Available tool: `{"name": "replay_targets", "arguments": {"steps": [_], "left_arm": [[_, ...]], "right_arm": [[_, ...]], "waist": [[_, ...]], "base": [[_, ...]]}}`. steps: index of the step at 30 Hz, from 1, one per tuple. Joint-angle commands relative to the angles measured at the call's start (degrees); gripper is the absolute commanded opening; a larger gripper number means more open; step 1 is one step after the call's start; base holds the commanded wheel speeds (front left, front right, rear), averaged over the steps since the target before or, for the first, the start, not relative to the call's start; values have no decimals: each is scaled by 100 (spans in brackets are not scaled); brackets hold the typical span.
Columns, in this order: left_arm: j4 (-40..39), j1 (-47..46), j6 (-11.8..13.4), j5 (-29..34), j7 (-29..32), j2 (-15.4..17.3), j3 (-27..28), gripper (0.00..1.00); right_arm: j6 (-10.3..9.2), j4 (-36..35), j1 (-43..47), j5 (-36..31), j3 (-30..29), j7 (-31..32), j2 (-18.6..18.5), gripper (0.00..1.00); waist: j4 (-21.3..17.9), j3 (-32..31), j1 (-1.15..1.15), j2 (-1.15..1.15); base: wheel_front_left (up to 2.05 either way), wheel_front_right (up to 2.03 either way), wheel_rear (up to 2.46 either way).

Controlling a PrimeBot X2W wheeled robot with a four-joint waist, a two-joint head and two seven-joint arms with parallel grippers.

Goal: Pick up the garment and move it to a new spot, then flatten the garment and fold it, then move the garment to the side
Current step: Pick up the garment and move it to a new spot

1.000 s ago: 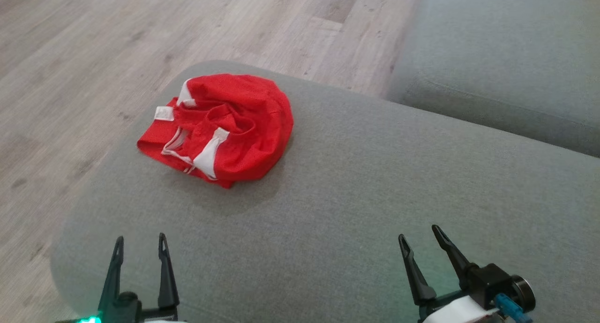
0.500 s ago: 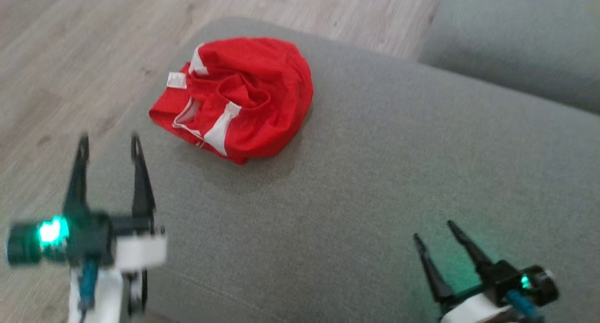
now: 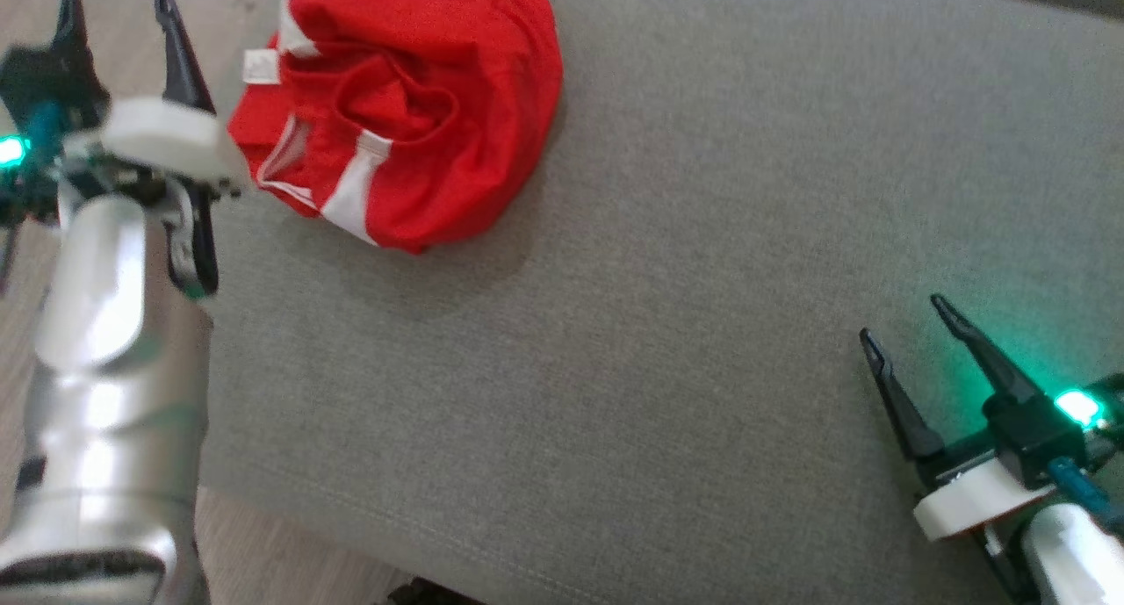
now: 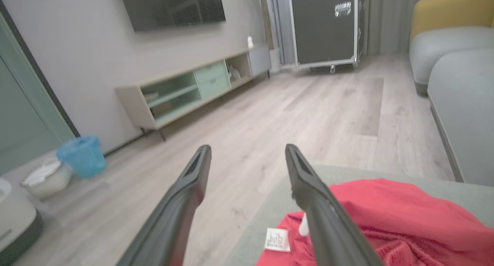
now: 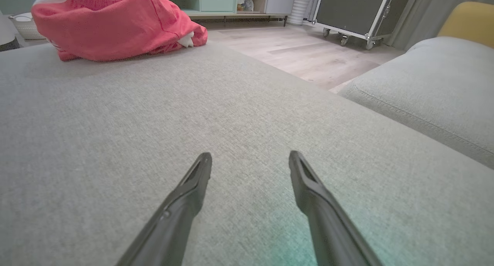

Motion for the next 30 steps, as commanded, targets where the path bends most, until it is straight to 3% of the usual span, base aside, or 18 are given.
{"name": "replay_targets", "arguments": {"steps": [1,7,11,17,19,30], "left_arm": [[57,-280,-54,-97,120,202,227,100],[1338,-1083,-522,-470,586,175,263,100],[2048,-1338,-601,-493,853,252,211,100],[2611,-1605,-721,-577,676,278,197,100],[2695,-1684,-717,-555,488,312,165,0],[2888,-2147,-812,-358,-613,597,-99,0]], "right_arm": [[-4,-220,-84,11,96,-78,-145,100],[-4,-380,-149,41,-20,-78,-463,100],[-4,-476,-236,51,-52,-78,-580,100],[-4,-534,-362,57,-107,-78,-632,100],[-4,-542,-377,49,-119,-78,-624,100],[-4,-444,-479,72,-69,-78,-328,100]], "waist": [[-154,381,-2,0],[-266,836,-2,0],[-357,1032,-2,0],[-441,1211,-2,0],[-459,1241,-2,0],[-643,937,-2,0]], "base": [[0,0,0],[0,0,0],[0,0,0],[0,0,0],[0,0,0],[0,0,0]]}}
